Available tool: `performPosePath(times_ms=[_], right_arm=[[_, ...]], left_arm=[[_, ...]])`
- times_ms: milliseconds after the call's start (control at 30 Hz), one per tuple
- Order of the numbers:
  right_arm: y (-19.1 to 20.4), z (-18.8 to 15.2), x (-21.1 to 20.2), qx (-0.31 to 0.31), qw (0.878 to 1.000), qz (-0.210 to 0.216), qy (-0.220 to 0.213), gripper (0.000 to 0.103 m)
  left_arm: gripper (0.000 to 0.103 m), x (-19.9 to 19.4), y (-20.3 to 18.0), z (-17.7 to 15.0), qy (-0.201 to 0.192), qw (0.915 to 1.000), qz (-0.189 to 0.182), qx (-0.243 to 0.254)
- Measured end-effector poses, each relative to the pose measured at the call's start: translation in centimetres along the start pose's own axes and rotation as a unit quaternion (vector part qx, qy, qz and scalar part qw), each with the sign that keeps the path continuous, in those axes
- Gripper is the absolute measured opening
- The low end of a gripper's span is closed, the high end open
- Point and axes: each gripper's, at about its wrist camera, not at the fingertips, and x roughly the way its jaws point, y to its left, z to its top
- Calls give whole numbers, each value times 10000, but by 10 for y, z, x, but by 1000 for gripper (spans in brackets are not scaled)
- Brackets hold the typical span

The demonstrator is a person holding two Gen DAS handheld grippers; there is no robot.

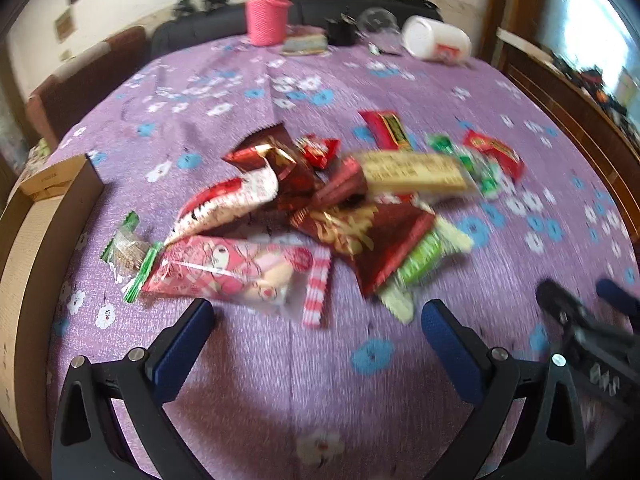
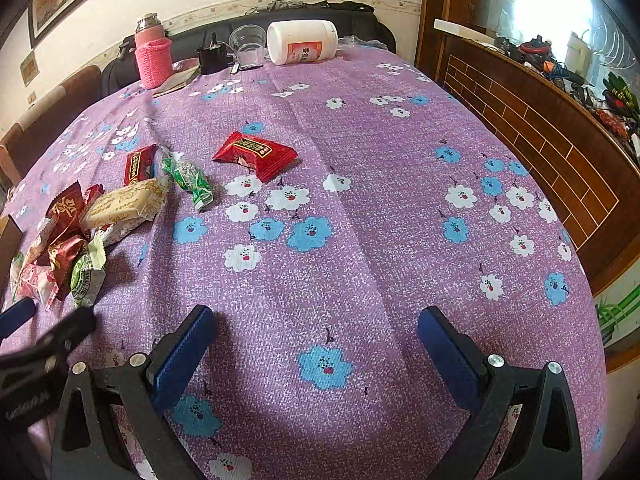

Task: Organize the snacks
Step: 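Move the right tool over the snack pile and open its fingers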

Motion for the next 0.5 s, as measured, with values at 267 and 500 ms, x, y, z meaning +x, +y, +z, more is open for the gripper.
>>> performPosePath(times_ms=[267, 500], right_arm=[[1, -1, 0, -58, 9999, 95, 18, 102], [1, 1, 1, 22, 9993, 11, 377, 102]], left_arm=[[103, -17, 2, -26, 212, 9979, -370, 486], [103, -96, 29, -60, -1407, 9893, -335, 213]])
